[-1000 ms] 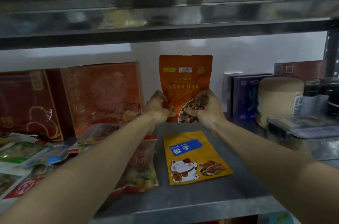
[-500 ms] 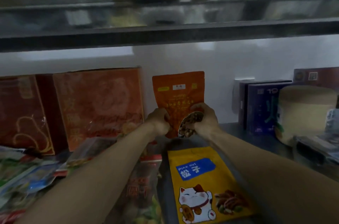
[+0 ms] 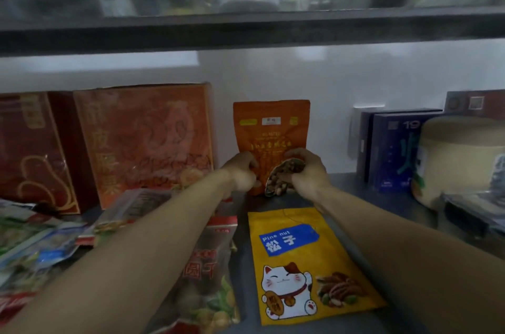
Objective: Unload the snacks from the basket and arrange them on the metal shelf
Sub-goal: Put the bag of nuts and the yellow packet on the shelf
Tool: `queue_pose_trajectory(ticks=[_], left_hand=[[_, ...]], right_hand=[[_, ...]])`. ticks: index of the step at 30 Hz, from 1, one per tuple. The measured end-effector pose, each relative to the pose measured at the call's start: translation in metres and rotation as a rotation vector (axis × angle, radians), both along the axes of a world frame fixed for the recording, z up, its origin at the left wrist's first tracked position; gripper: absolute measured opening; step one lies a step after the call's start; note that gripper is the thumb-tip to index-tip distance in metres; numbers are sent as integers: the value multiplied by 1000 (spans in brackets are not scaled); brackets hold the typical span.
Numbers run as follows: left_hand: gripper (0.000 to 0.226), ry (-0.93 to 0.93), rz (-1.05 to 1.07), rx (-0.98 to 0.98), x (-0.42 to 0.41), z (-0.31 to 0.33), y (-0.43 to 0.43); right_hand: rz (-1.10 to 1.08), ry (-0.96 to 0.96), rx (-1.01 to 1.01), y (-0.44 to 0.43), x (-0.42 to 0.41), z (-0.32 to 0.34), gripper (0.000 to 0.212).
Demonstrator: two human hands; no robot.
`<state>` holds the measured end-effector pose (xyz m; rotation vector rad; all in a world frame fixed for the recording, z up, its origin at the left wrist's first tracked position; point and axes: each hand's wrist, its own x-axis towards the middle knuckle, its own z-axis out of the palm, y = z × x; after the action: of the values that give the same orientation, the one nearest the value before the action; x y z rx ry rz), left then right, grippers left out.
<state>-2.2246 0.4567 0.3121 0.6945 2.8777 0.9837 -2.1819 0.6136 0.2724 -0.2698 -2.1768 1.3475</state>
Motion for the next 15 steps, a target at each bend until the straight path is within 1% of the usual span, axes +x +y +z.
queue_pose_trajectory(ticks=[3,7,9,11,13,15], left_hand=[[49,8,10,13,7,2,-1],[49,27,18,44,26,4,-7],[50,52,15,31,40,8,-12],[51,84,26,34,53,12,-18],[49,136,31,33,68,14,-23],[46,206,35,-19,88,16,-31]], right_hand=[[16,-24,28,1,13,4,46],[24,-51,136,2,40,13,59],[-19,-42,241,2,55,19,63],[-47,-26,395,-1,72,23,59],[-5,-33,557,-11,92,27,55],[52,-53,714,-26,111,30,54]])
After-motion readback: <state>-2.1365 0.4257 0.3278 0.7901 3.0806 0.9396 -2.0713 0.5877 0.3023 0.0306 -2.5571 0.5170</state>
